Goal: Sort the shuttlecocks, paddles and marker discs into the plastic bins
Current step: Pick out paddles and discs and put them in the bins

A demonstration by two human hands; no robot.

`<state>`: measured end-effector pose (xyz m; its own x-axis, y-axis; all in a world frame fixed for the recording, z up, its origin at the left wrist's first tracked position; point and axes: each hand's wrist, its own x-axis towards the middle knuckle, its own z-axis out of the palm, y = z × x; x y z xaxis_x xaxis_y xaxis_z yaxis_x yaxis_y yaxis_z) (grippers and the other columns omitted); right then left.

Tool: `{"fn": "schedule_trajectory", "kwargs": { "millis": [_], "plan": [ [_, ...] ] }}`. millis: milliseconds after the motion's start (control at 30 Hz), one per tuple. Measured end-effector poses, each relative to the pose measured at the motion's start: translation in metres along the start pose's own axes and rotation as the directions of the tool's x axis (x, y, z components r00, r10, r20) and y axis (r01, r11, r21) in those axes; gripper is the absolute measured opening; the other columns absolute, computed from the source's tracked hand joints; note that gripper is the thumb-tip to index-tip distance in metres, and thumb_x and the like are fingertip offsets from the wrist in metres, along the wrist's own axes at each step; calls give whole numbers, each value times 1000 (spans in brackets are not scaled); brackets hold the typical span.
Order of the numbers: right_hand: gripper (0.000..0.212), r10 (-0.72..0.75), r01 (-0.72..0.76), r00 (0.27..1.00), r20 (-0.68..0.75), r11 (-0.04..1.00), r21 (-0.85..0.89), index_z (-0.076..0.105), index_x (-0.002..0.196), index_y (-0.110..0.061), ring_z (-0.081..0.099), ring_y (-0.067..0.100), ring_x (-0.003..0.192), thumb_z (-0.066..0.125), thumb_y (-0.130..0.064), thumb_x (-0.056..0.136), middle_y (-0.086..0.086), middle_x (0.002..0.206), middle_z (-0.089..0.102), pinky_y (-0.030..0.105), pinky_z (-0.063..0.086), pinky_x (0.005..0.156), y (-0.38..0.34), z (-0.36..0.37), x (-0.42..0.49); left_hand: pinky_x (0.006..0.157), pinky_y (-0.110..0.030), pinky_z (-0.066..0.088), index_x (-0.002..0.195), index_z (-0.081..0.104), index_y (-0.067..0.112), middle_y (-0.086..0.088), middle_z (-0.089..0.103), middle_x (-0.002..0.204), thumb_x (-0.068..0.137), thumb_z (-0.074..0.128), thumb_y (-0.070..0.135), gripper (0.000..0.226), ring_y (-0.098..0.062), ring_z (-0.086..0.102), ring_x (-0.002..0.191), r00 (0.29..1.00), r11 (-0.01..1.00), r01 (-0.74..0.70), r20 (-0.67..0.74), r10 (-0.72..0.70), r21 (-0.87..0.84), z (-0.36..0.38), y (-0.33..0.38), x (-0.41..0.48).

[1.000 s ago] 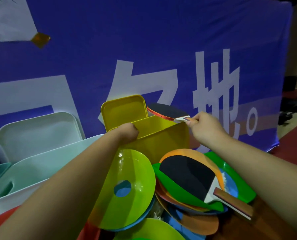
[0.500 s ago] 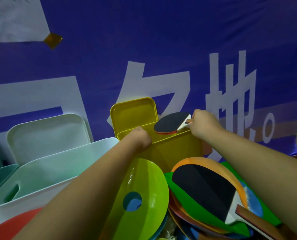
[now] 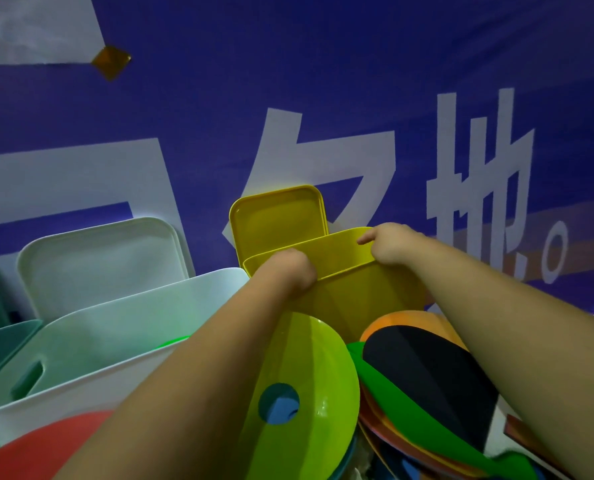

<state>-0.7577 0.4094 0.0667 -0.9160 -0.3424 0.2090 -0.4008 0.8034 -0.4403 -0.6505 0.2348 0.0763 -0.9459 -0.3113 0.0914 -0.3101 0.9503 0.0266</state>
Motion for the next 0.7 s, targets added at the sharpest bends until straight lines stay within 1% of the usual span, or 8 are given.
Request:
{"fn": "schedule_trajectory", "kwargs": {
  "millis": [100,167,267,367,467,533,633,700],
  "plan": [
    [44,-4,4,999,-46,1000,2,69,133,-37,45,37,138,44,-10,109,7,146,56,56,37,119,4,3,-5,110,-46,46,135,61,1,-21,59,139,108,42,18,38,-38,57,128,1000,1000,16,12,-16,10,1,0,1],
    [40,-4,3,996,-90,1000,-11,71,129,-35,48,36,134,45,-13,110,8,143,58,54,42,116,4,4,-9,110,-46,46,136,61,1,-21,59,140,107,44,17,38,-38,57,129,1000,1000,28,-1,-28,14,0,1,-1],
    [35,-5,-1,985,-171,999,-35,68,137,-25,53,34,127,49,-14,109,10,139,58,45,52,103,3,5,-20,110,-47,48,135,62,1,-20,60,137,107,46,18,37,-39,58,126,999,999,41,-31,-41,18,-2,2,-6],
    [34,-4,17,957,-291,999,41,64,140,-16,54,32,125,56,-13,107,10,139,54,44,54,103,8,5,-39,103,-48,52,131,63,4,-18,63,131,103,51,17,33,-39,61,120,995,998,55,-82,-55,-10,-5,-1,-16],
    [30,11,55,933,-360,984,172,64,136,-14,55,29,126,55,-12,108,9,141,52,40,52,102,18,-1,-73,90,-49,51,131,63,8,-15,63,122,100,56,15,33,-40,62,116,984,998,64,-166,-67,-25,-14,0,-33],
    [28,34,60,930,-367,968,243,67,131,-16,56,27,124,52,-11,108,7,138,53,35,49,97,26,-10,-102,89,-49,50,129,63,9,-15,64,125,103,54,20,30,-40,62,116,975,996,53,-211,-68,-75,-20,2,-45],
    [28,66,38,937,-344,957,288,71,121,-22,60,25,114,49,-14,106,4,130,60,38,52,92,38,-24,-148,89,-48,50,120,63,3,-21,65,123,106,46,27,32,-42,61,111,953,992,-40,-302,2,-119,-18,6,-67],
    [28,82,13,953,-291,951,309,71,119,-25,61,17,103,49,-16,105,0,120,65,31,49,75,44,-31,-178,93,-50,49,121,61,3,-23,61,123,104,47,27,33,-43,57,114,927,990,-127,-363,97,-62,-13,11,-90]
  ]
}}
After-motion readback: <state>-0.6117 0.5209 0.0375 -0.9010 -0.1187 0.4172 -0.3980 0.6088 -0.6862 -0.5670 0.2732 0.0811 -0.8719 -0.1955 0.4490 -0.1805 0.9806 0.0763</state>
